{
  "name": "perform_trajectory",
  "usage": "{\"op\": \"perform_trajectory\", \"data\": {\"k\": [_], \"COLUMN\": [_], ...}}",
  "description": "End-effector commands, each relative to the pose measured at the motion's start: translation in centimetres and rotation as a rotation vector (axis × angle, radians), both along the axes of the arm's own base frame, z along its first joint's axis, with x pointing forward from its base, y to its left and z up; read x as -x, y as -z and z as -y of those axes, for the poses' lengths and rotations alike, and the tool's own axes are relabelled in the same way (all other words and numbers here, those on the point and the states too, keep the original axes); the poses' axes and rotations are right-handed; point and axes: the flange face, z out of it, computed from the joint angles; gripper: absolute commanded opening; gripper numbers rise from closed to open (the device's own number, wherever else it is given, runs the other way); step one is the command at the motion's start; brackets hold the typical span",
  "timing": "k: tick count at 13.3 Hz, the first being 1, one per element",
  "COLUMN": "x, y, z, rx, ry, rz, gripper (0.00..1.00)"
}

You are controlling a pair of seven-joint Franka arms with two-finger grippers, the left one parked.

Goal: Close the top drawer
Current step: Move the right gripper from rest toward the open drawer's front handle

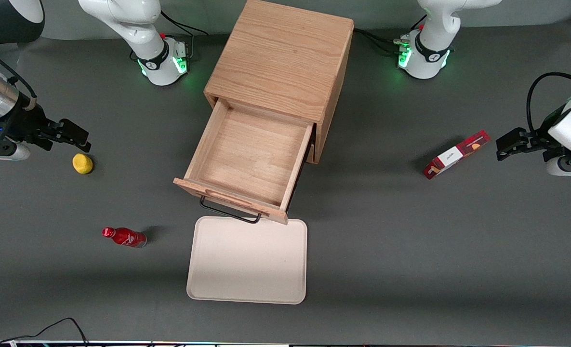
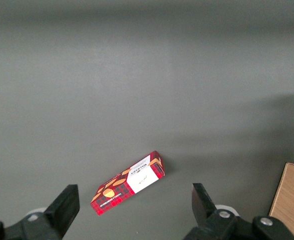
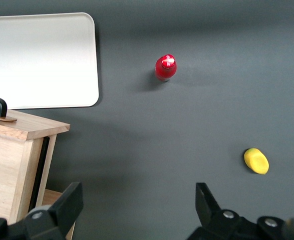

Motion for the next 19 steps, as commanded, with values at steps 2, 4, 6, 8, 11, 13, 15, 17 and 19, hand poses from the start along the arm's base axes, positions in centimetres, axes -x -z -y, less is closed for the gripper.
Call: {"op": "perform_trajectory", "data": {"k": [2, 4, 6, 8, 11, 13, 15, 17, 19], "x": [0.7, 0.5, -1.2, -3.8, -7.6, -10.1, -12.5, -13.8, -15.0], "y": [0.1, 0.1, 0.3, 0.3, 0.8, 1.9, 2.3, 3.8, 5.5], "z": [0.0, -0.1, -0.4, -1.1, -3.5, -5.7, -7.8, -10.3, -12.7], "rx": [0.009, 0.009, -0.013, -0.054, -0.084, -0.117, -0.144, -0.175, -0.214], "ry": [-0.018, -0.023, -0.034, -0.062, -0.119, -0.272, -0.426, -0.475, -0.637], "rz": [-0.004, -0.005, -0.036, -0.113, -0.108, -0.088, -0.031, -0.008, 0.041], "gripper": [1.00, 1.00, 1.00, 1.00, 1.00, 1.00, 1.00, 1.00, 1.00]}}
